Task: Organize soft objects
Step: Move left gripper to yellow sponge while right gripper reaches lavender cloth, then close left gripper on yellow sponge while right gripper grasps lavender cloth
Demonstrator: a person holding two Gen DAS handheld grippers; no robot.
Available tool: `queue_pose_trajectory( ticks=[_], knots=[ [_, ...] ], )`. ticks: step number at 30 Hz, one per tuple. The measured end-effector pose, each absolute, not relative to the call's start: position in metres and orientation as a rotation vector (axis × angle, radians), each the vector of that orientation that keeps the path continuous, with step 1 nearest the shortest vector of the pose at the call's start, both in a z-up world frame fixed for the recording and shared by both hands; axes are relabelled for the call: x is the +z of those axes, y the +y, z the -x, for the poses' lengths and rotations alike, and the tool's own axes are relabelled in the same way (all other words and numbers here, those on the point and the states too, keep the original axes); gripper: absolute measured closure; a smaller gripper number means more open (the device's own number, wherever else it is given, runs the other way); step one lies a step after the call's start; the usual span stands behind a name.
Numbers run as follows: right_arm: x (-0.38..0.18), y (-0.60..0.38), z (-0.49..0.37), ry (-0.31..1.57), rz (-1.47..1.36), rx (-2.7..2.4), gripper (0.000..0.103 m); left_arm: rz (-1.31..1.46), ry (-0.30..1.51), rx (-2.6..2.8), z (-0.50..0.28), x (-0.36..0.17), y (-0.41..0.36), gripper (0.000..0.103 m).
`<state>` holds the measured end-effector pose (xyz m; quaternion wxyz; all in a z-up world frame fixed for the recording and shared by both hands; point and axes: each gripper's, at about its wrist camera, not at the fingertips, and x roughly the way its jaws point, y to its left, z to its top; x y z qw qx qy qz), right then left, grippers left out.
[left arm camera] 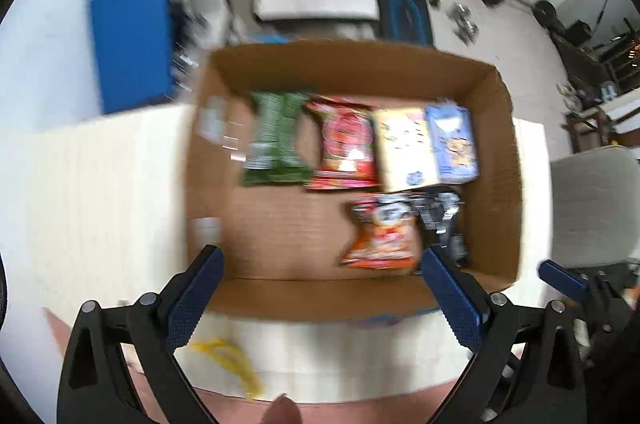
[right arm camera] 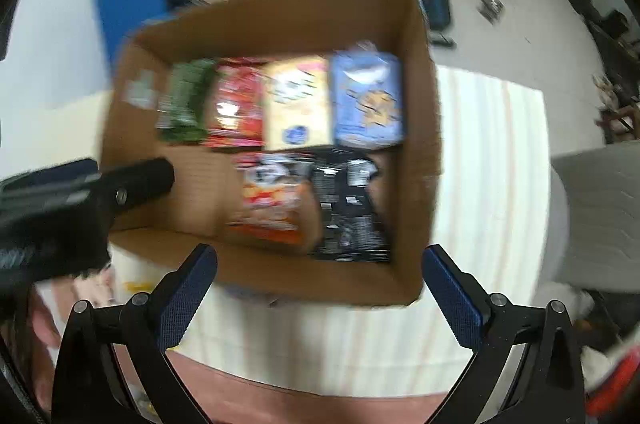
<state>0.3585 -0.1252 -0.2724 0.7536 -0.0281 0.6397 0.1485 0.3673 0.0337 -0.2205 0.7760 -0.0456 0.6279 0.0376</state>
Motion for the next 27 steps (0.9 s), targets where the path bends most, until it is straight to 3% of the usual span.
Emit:
queue_pose_trajectory(
  ticks=[4, 9, 11, 14, 23, 27],
  knots=[
    [-0.268, -0.112, -0.299, 1.281, 0.142, 0.454, 0.0, 0.009, 1.242, 0.221, -0.298, -0.212, 0.06, 0.002],
    [-0.316, -0.074, -0.248, 1.252, 0.466, 0.549, 0.002, 0.11, 1.341, 0.359, -0.226, -0.277, 0.1, 0.002],
    [-0.344, -0.059, -0.24, 1.25, 0.601, 0.556, 0.017, 0.181, 1.41, 0.383, -0.211, -0.308, 0.109, 0.002],
    [-0.382, -0.043, -0.234, 1.245, 0.784, 0.554, 0.028, 0.239, 1.478, 0.415, -0.193, -0.346, 0.122, 0.002],
    [-0.434, -0.019, -0.235, 1.179, 1.073, 0.517, 0.032, 0.287, 1.527, 0.436, -0.171, -0.391, 0.131, 0.002],
    [-0.445, -0.019, -0.245, 1.186, 1.116, 0.492, 0.047, 0.309, 1.529, 0.428, -0.17, -0.396, 0.13, 0.002]
  ],
)
